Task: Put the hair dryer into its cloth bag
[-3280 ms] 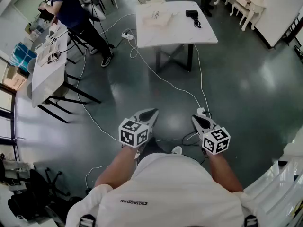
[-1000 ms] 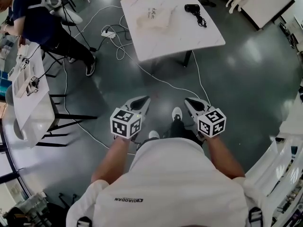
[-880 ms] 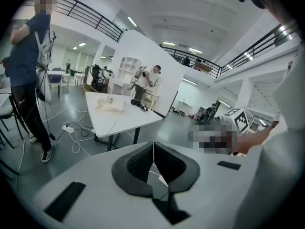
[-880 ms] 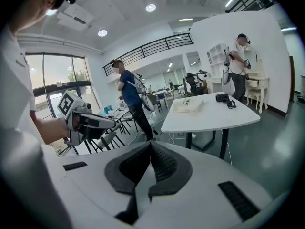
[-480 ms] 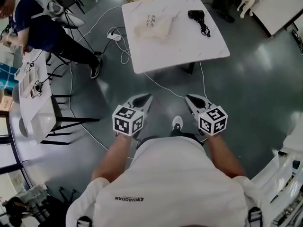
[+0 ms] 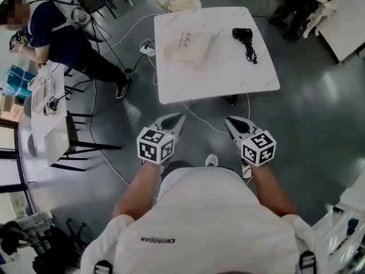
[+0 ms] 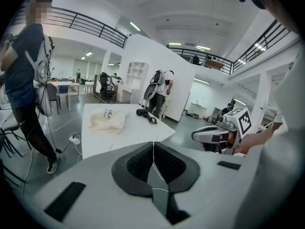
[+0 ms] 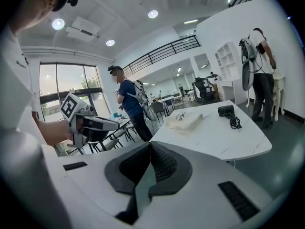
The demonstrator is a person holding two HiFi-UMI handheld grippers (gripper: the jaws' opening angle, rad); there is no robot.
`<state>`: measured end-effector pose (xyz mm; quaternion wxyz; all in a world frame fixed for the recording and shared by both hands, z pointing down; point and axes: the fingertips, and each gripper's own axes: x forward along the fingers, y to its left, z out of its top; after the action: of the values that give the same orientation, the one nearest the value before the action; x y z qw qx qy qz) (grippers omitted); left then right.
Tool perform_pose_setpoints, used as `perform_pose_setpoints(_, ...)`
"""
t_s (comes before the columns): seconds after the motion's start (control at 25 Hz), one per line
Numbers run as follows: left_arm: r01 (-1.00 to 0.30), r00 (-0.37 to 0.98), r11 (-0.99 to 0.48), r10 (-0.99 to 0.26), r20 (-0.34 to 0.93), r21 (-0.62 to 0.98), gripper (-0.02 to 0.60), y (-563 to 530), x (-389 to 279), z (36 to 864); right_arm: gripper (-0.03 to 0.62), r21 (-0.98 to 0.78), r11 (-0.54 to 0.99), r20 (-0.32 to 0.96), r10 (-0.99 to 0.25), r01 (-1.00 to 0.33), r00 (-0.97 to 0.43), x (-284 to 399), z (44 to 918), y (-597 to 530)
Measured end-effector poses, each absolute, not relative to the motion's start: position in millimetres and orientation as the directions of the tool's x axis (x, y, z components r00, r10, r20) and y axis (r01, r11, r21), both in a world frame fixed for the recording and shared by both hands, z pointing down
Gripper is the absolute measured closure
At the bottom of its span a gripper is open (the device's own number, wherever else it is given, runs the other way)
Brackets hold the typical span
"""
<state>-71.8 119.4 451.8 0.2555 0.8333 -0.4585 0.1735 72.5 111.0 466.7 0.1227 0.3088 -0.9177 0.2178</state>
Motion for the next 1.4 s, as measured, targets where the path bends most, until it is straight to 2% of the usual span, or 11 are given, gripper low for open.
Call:
perform_pose_setpoints(0.4,-0.894,0.448,-0.370,-0.711,0.542,0.252,0.549,98,-64,452,0.572,-0.341,0.746,0.352,-0.464,-0.572,-0.813,89,469,81)
perform_pose_setpoints(1.0,-0.872,0.489,-0.407,-0.721,0.491,0.270,0.549,42,-83,452,0.571,-0.326,0.739,0.352,-0.484,-0.590,-0.801,59,475,34)
perform_pose_setpoints(1.4,-0.837,0.547,-0.459,-0.668,0.504,0.300,0.549,-37,-99,468,0.571,-0.330,0.680,0.402,-0.526,-0.655,-0.750,48,486,-35)
